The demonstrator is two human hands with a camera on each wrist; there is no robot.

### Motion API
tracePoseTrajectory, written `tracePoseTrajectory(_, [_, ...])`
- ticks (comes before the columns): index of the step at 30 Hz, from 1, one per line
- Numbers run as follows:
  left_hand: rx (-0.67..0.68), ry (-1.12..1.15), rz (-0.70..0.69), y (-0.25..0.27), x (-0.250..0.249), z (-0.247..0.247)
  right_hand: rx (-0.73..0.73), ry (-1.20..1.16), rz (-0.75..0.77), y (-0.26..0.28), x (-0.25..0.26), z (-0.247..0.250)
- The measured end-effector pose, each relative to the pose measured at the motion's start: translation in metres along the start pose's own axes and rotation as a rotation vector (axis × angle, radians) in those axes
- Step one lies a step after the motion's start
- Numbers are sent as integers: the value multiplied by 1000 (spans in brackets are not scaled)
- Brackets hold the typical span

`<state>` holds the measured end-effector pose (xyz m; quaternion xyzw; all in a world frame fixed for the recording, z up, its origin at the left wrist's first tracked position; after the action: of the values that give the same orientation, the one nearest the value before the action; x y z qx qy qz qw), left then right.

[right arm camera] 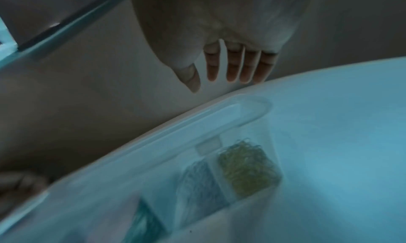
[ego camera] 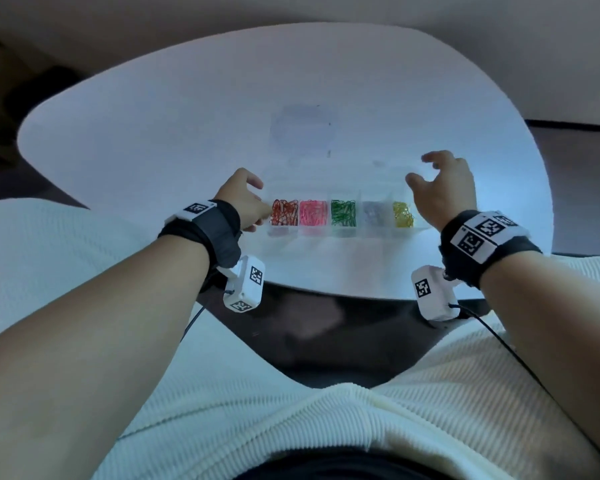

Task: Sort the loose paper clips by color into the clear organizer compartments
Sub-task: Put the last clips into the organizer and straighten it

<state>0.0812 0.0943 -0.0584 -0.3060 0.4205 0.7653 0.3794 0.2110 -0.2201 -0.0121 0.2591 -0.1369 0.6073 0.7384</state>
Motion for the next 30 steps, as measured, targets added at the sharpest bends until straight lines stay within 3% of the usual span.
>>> tracePoseTrajectory(3, [-29,59,107,7,12,0,150,-64,-253,0,-44,-6])
tracePoseTrajectory(6, [-117,240,151,9,12,6,261,-193,-355,7,-61,-15])
tracePoseTrajectory(9, [-111,319,136,9,11,4,309,-338,-376,14,-64,-20])
tracePoseTrajectory(14, [-92,251,65,11,10,4,344,-467,-385,15,-69,-23])
tracePoseTrajectory(19, [-156,264,-23,12,-5,13,327,-599,-385,16,-68,-21])
tracePoseTrajectory(23, [-201,430,47,15,-6,19,294,-802,-476,18,-70,-14])
tracePoseTrajectory(28, [-205,512,67,7,-4,20,424,-991,-517,17,-69,-20])
tracePoseTrajectory(30, [-168,427,7,5,-6,18,468,-1021,-503,17,-65,-23])
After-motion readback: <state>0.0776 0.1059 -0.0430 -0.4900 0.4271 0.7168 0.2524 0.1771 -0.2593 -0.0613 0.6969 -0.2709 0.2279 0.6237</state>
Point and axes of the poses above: each hand's wrist, its own y-axis away from the middle knuckle, its own z-axis out of the back of the hand, x = y × z, the point moved 10 cm from there along -y, towards the middle knuckle, and after that the axes turned 9 degrees about -z, right-handed, at the moved point
